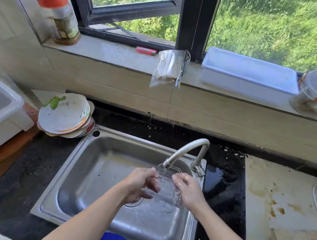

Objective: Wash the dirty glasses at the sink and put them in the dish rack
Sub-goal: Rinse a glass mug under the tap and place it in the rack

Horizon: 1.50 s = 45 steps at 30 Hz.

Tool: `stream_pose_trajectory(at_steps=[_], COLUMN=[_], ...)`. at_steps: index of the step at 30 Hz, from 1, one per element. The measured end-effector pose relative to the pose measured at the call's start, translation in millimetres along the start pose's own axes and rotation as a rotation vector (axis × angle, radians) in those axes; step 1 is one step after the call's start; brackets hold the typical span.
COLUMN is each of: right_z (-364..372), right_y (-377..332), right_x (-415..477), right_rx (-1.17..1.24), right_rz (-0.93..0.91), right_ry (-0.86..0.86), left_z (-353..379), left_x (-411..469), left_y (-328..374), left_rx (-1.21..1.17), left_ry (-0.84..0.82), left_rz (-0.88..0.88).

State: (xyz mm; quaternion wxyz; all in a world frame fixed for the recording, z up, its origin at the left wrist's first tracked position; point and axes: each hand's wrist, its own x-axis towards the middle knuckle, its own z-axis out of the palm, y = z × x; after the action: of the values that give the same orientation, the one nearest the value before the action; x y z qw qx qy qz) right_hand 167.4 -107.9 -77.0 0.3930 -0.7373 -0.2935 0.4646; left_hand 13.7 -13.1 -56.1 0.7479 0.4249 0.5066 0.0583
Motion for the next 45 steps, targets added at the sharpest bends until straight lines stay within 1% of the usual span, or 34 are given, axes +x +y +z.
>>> stream_pose_trajectory(at_steps=[2,4,7,8,9,10,11,12,13,15,17,20,22,23,24,26,27,28,29,30,31,32,33,35,37,38,40,41,42,45], right_z=[0,-1,-3,-4,-5,-7,-8,-8,-7,-7,-9,-11,-10,-8,-7,-6,-7,-8,-8,-6,-4,-1,5,14,27,36,55,60,60,42], right_y=[-3,-8,-18,-19,-16,-14,-12,-12,-15,-16,-11,-8,-5,-4,-5,-9,-12,-15,-19,-22,-26,-29,-29,-28,-26,-28,-29,-33,-35,-40], right_x=[2,4,-4,-6,-3,0,3,3,2,5,8,7,10,11,12,13,14,15,14,15,15,14,18,28,34,31,17,8,4,29], right_rx=[-0.105,-0.158,-0.070,-0.037,-0.003,0.061,0.177,0.332,0.464,0.587,0.643,0.665,0.637,0.619,0.595,0.531,0.488,0.428,0.362,0.293,0.236,0.201,0.188,0.271,0.315,0.279,0.221,0.213,0.177,0.050], right_rz=[-0.056,-0.077,-0.101,-0.063,0.012,0.137,0.294,0.440,0.538,0.608,0.646,0.685,0.667,0.639,0.607,0.555,0.532,0.509,0.477,0.450,0.417,0.393,0.386,0.434,0.458,0.423,0.280,0.214,0.178,0.146], right_ry=[0.076,0.130,0.116,0.122,0.145,0.159,0.126,0.044,-0.036,-0.093,-0.089,-0.151,-0.131,-0.101,-0.062,0.000,0.016,0.030,0.029,0.022,0.019,0.020,0.044,0.141,0.308,0.359,0.340,0.284,0.237,0.263], left_z=[7,12,7,5,4,6,8,11,13,15,13,13,15,15,14,7,1,-4,-9,-11,-11,-9,-5,5,14,15,10,6,3,4], left_x=[3,5,4,2,-1,-3,-4,-4,-4,0,3,4,1,-2,-6,-9,-7,-4,-1,2,4,6,8,11,10,11,15,16,17,10], left_y=[-3,-6,-2,0,2,3,1,-2,-7,-20,-32,-42,-42,-40,-35,-27,-25,-22,-21,-20,-19,-18,-16,-12,-11,-11,-12,-11,-12,-12], left_rx=[0.045,0.066,0.163,0.228,0.313,0.390,0.445,0.472,0.498,0.553,0.596,0.671,0.687,0.657,0.574,0.429,0.426,0.421,0.389,0.302,0.224,0.169,0.207,0.355,0.511,0.537,0.538,0.550,0.569,0.621], left_ry=[0.023,0.031,0.035,0.042,0.053,0.065,0.072,0.081,0.100,0.164,0.227,0.272,0.263,0.265,0.279,0.426,0.509,0.530,0.463,0.336,0.216,0.167,0.172,0.255,0.362,0.401,0.451,0.468,0.479,0.425], left_rz=[0.081,0.158,0.287,0.340,0.391,0.443,0.481,0.510,0.527,0.560,0.592,0.649,0.664,0.655,0.656,0.660,0.616,0.510,0.340,0.180,0.057,0.020,0.059,0.221,0.362,0.405,0.417,0.414,0.424,0.450])
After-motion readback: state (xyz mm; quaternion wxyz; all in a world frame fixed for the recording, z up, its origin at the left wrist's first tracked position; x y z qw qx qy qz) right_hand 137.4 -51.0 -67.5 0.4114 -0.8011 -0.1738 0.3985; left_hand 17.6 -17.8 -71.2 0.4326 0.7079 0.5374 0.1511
